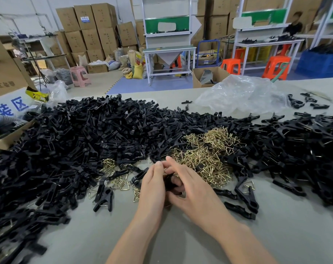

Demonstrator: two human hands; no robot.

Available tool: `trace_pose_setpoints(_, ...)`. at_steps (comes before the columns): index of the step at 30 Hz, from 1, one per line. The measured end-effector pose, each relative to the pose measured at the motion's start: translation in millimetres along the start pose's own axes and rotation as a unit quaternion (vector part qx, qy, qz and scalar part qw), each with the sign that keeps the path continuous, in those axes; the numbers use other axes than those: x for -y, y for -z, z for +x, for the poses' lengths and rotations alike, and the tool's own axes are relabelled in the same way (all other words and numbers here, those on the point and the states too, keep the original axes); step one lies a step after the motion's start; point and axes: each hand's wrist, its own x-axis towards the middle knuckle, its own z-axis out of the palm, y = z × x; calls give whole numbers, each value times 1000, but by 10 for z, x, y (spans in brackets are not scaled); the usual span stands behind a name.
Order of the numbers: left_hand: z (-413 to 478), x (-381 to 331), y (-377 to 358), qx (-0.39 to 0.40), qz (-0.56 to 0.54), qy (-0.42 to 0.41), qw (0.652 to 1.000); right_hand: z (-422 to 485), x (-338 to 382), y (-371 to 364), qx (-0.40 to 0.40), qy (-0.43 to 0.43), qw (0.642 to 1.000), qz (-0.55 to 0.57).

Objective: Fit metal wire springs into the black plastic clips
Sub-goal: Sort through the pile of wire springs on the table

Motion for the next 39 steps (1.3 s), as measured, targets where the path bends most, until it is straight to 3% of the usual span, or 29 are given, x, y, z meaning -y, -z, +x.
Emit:
trace_pose_setpoints(4,-46,-29,-13,8,43,-21,999,-36,22,49,-42,40,996,-68)
trace_pose_setpoints(7,-128,-9,-19,25,120,-119,985,-83,49,107,-109,10,991,-81)
trace_pose_setpoints(10,-222,-14,-41,27,135,-168,976,-144,74,262,-201,-110,971,69)
trace_pose_setpoints(13,-260,-58,-50,28,84,-128,988,-73,25,735,-305,-205,881,298)
trace_pose_setpoints(17,-277,-72,-23,3,77,-122,990,159,-142,1812,-472,-194,654,558)
trace_pose_setpoints(19,-286,-51,-17,-19,116,-151,981,184,-189,2066,-467,-208,627,588)
trace_pose_setpoints(21,-267,-10,6,-53,204,-186,960,138,-206,1960,-421,-234,657,579)
trace_pose_setpoints(23,-237,48,56,-86,320,-209,920,44,-168,1561,-352,-269,742,503)
trace_pose_setpoints(25,-228,111,117,-130,469,-219,845,-78,-90,1046,-256,-285,856,346)
trace_pose_setpoints(27,-205,180,214,-175,573,-231,766,-168,-4,592,-164,-233,942,177)
trace_pose_setpoints(29,-224,141,298,-179,595,-192,760,-198,67,235,-79,-154,985,8)
trace_pose_setpoints(31,-212,50,370,-182,611,-105,763,-158,74,7,-42,-94,976,-192)
trace_pose_setpoints(33,-131,13,447,-185,640,-64,743,-43,112,-50,-4,-106,946,-308)
trace_pose_setpoints(35,-37,-4,479,-170,660,-57,729,64,92,-70,55,-119,943,-307)
trace_pose_setpoints(39,137,-29,507,-145,675,-79,719,111,-1,-84,33,-106,945,-306)
